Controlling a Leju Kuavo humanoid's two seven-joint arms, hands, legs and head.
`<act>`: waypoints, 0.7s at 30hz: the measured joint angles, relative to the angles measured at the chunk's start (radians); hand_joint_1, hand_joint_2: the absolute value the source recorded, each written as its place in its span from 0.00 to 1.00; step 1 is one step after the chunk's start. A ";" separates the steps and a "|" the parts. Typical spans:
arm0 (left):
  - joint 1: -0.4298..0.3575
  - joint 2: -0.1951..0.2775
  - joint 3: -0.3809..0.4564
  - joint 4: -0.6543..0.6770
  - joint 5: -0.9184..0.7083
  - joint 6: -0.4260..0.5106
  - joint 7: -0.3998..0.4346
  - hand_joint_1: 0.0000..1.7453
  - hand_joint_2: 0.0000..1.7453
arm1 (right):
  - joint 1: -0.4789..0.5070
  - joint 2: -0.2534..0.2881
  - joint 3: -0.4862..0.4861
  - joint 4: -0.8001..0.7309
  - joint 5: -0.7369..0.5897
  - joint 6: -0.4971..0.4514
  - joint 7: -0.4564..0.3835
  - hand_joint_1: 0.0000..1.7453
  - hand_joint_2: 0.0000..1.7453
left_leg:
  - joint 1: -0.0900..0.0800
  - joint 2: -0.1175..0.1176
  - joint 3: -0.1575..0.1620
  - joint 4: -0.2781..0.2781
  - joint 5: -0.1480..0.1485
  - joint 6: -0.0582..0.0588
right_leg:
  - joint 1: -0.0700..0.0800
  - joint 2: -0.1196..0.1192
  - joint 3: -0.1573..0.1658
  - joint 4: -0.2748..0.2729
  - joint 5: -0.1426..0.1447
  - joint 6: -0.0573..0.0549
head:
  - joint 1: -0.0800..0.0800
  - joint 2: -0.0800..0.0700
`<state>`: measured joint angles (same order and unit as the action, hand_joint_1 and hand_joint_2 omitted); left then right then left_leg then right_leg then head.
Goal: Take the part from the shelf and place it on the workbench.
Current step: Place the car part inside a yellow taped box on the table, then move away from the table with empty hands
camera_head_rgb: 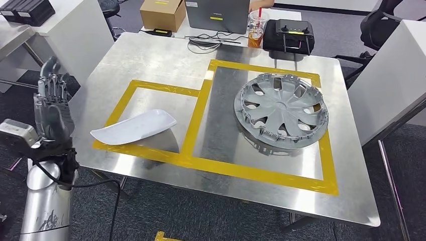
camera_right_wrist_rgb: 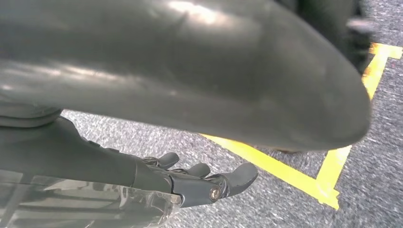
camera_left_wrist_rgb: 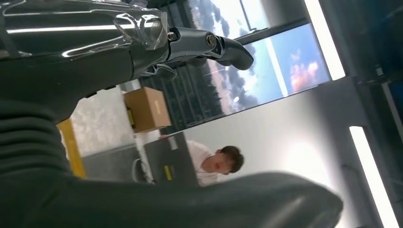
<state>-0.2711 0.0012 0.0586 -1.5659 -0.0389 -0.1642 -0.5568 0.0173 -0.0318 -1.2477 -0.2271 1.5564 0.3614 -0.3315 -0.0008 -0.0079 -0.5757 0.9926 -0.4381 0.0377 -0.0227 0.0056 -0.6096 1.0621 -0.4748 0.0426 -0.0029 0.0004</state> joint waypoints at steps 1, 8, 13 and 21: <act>0.007 -0.002 0.011 -0.021 0.020 -0.008 -0.008 0.00 0.00 | -0.001 0.000 -0.001 -0.001 0.000 0.001 0.000 0.00 0.00 | -0.002 -0.001 -0.001 0.003 -0.002 -0.004 | 0.002 0.000 0.024 -0.046 0.015 -0.005 | -0.001 0.000; 0.118 -0.007 0.121 -0.189 0.129 -0.076 -0.008 0.00 0.00 | -0.001 0.029 -0.005 -0.034 0.006 0.021 0.000 0.00 0.00 | 0.007 0.001 -0.051 0.131 -0.092 -0.042 | -0.003 0.001 0.035 -0.072 0.037 -0.041 | -0.008 0.000; 0.239 -0.012 0.199 -0.253 0.138 -0.103 0.007 0.00 0.00 | 0.000 0.062 -0.005 -0.060 0.011 0.034 -0.003 0.00 0.00 | 0.017 0.003 -0.064 0.229 -0.129 -0.054 | -0.001 0.000 0.023 -0.070 0.046 -0.044 | -0.011 0.000; 0.377 -0.030 0.296 -0.338 0.151 -0.125 0.007 0.00 0.00 | 0.001 0.081 -0.004 -0.090 0.015 0.042 -0.004 0.00 0.00 | 0.006 0.006 0.057 -0.008 -0.038 -0.011 | 0.001 -0.001 0.005 -0.056 0.052 -0.009 | -0.008 0.000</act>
<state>0.1055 -0.0287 0.3551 -1.9039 0.1117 -0.2892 -0.5500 0.0188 0.0497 -1.2520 -0.3175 1.5710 0.4032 -0.3350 0.0051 -0.0015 -0.5192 0.9844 -0.4761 0.0265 -0.0214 0.0049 -0.6043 1.0057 -0.4231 0.0334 -0.0109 0.0004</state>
